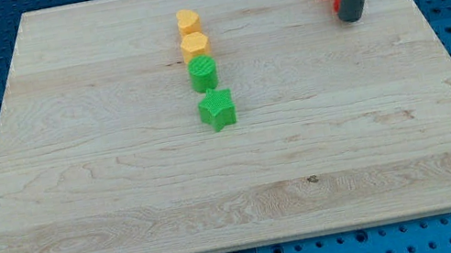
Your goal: Move your hand parallel to the right of the yellow heart
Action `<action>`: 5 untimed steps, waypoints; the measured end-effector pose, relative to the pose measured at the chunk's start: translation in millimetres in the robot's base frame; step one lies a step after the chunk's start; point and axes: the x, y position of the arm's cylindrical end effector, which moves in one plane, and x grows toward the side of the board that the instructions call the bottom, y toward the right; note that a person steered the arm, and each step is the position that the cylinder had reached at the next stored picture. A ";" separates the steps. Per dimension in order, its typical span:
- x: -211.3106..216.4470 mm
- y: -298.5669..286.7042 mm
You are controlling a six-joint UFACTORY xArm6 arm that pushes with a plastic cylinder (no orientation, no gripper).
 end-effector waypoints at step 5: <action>32.9 -73.5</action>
